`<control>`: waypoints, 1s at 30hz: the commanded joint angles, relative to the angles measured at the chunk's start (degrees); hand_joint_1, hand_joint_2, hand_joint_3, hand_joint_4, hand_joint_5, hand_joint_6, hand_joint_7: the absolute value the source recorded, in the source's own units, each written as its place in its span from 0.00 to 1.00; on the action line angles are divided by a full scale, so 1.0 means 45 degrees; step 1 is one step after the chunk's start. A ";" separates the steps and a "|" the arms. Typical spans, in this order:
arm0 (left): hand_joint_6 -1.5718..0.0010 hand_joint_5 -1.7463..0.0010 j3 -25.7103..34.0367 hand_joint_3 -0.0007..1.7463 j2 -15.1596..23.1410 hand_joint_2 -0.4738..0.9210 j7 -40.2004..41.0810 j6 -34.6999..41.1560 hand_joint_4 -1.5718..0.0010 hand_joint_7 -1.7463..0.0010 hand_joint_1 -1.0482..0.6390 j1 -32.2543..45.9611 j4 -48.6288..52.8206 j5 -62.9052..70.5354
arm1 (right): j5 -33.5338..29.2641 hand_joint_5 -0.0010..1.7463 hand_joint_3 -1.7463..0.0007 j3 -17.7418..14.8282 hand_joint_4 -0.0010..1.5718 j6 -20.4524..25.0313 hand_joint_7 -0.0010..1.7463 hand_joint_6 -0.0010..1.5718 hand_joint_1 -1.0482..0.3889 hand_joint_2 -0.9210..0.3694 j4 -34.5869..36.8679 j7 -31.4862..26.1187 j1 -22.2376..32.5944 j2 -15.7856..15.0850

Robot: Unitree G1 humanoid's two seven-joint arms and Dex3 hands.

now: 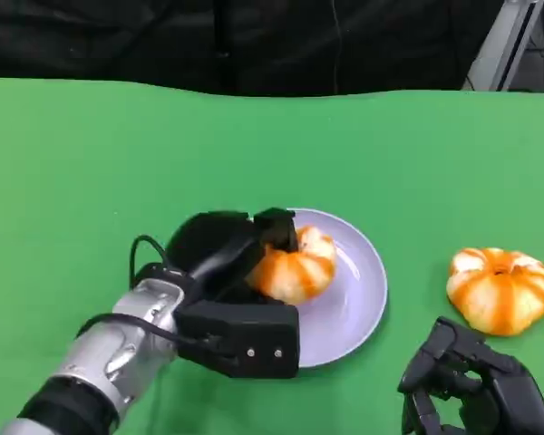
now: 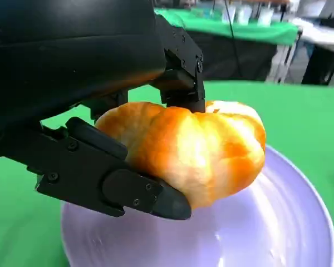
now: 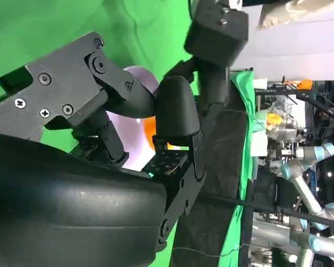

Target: Grasp the bread from the table and place it into the plate.

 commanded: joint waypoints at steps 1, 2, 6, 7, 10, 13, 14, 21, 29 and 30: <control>0.67 0.00 -0.0120 0.14 -0.0225 1.00 0.0114 -0.0253 0.58 0.00 0.56 -0.0426 0.1006 -0.0187 | 0.0047 1.00 0.36 0.0017 0.51 -0.0152 0.89 0.48 0.62 0.25 -0.0094 -0.0069 0.0058 0.0008; 0.66 0.00 -0.0157 0.14 -0.0345 1.00 0.0149 -0.0358 0.58 0.00 0.56 -0.0453 0.1322 -0.0245 | 0.0060 1.00 0.36 0.0029 0.51 -0.0179 0.89 0.48 0.62 0.25 -0.0070 -0.0067 0.0043 0.0026; 0.53 0.35 -0.0276 0.14 -0.0187 1.00 -0.0372 -0.0717 0.60 0.52 0.46 -0.0398 0.1480 -0.0376 | 0.0091 1.00 0.36 0.0076 0.51 -0.0264 0.89 0.48 0.61 0.26 -0.0049 -0.0044 0.0049 0.0078; 0.54 0.60 -0.0325 0.18 -0.0049 1.00 -0.0729 -0.0820 0.64 0.74 0.38 -0.0408 0.1422 -0.0406 | 0.0090 1.00 0.36 0.0084 0.51 -0.0261 0.89 0.48 0.61 0.25 -0.0052 -0.0043 0.0053 0.0085; 0.72 0.96 -0.0309 0.29 0.0186 1.00 -0.1514 -0.0961 0.87 0.98 0.12 -0.0345 0.1195 -0.0591 | 0.0151 1.00 0.37 0.0086 0.51 -0.0247 0.89 0.48 0.60 0.25 -0.0038 -0.0013 0.0045 0.0092; 0.84 1.00 -0.0410 0.37 0.0540 1.00 -0.2140 -0.0993 0.96 1.00 0.04 -0.0271 0.0647 -0.0566 | 0.0108 1.00 0.37 0.0029 0.51 -0.0160 0.89 0.48 0.60 0.25 -0.0034 -0.0047 0.0022 0.0058; 0.88 1.00 -0.0436 0.39 0.0679 1.00 -0.2309 -0.1005 0.98 1.00 0.02 -0.0219 0.0395 -0.0558 | 0.0120 1.00 0.37 0.0005 0.51 -0.0148 0.89 0.48 0.61 0.24 -0.0009 -0.0033 -0.0002 0.0037; 0.95 1.00 -0.0388 0.45 0.1056 1.00 -0.2635 -0.0969 1.00 1.00 0.00 0.0004 -0.0381 -0.0715 | 0.0201 1.00 0.38 -0.0063 0.51 -0.0140 0.88 0.48 0.62 0.24 0.0107 0.0079 -0.0088 -0.0009; 0.95 1.00 -0.0380 0.45 0.1073 1.00 -0.2691 -0.0916 1.00 1.00 0.00 0.0046 -0.0483 -0.0726 | 0.0197 1.00 0.38 -0.0089 0.51 -0.0147 0.88 0.48 0.62 0.24 0.0118 0.0115 -0.0091 0.0015; 0.95 1.00 0.0230 0.45 0.1267 1.00 -0.2963 -0.1147 1.00 1.00 0.00 0.0494 -0.1312 -0.1616 | 0.0168 1.00 0.38 -0.0080 0.51 -0.0218 0.88 0.48 0.62 0.24 0.0169 0.0107 -0.0113 0.0032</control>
